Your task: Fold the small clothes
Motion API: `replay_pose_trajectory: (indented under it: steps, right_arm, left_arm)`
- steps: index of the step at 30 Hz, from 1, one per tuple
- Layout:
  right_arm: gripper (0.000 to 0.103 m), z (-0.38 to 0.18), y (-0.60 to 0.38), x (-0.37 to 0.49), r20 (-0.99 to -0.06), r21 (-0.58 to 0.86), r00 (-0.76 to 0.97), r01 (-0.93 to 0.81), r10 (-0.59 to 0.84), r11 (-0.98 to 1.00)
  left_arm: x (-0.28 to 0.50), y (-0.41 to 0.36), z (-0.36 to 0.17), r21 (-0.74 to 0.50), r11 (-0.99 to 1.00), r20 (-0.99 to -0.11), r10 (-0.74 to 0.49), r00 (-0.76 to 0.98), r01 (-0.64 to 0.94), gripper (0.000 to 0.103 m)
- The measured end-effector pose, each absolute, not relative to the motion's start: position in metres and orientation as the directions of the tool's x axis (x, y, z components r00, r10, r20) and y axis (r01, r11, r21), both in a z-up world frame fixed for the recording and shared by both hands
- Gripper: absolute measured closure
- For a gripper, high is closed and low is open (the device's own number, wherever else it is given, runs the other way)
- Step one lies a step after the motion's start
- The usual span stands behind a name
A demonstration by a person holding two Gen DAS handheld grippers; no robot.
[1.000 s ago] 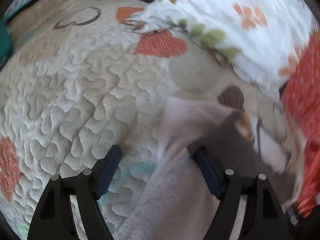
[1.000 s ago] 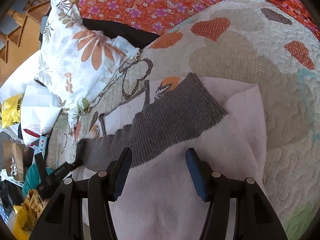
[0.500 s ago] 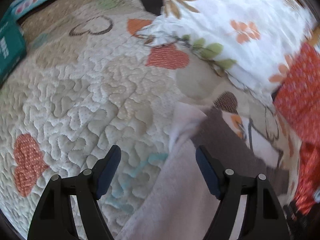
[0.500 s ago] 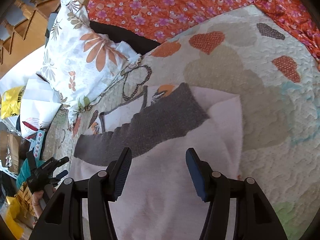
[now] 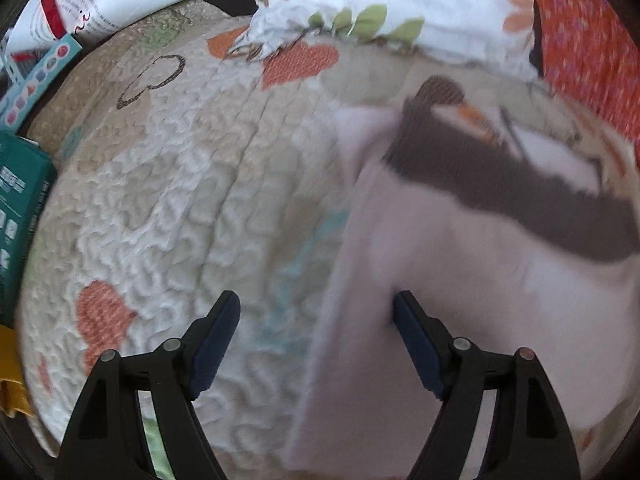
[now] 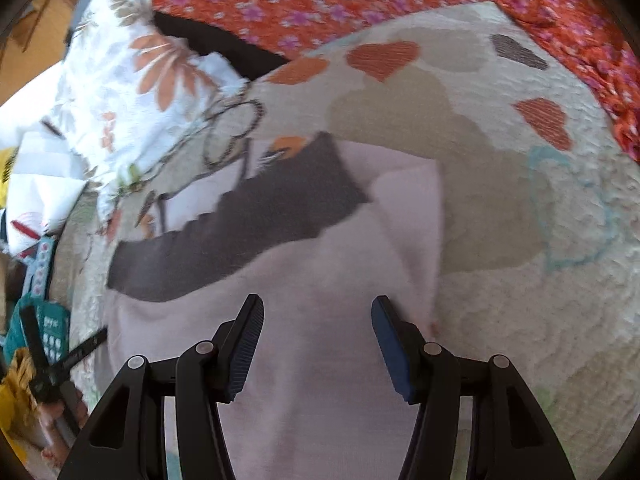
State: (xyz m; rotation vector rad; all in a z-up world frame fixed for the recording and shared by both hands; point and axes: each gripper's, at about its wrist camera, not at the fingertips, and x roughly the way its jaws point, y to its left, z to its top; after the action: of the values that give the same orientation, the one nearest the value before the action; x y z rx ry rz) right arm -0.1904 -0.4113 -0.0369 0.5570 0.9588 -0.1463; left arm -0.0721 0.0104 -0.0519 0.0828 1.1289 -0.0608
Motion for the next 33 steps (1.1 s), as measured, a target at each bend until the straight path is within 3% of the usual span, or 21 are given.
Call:
replay_pose_trajectory:
  steps: [9, 16, 23, 33]
  right_arm:
    - [0.043, -0.026, -0.425, -0.212, -0.819, 0.33, 0.572, 0.397, 0.051, 0.856]
    - [0.042, -0.001, -0.4, -0.226, -0.782, 0.268, 0.623, 0.324, 0.009, 0.907]
    - [0.041, 0.01, -0.356, -0.227, -0.752, 0.213, 0.658, 0.193, 0.035, 0.958]
    - [0.041, -0.019, -0.192, -0.22, -0.788, 0.085, 0.586, -0.205, 0.192, 0.975]
  left_arm:
    - [-0.09, 0.041, -0.048, 0.259, 0.966, -0.846, 0.224, 0.484, 0.006, 0.019]
    - [-0.096, 0.068, -0.033, -0.039, 0.998, -0.881, -0.014, 0.473, -0.042, 0.019]
    - [-0.105, 0.072, -0.014, -0.068, 0.995, -0.854, -0.02, 0.52, -0.073, 0.019]
    - [-0.086, 0.125, 0.001, -0.241, 0.949, -0.842, -0.1, 0.529, -0.204, 0.019]
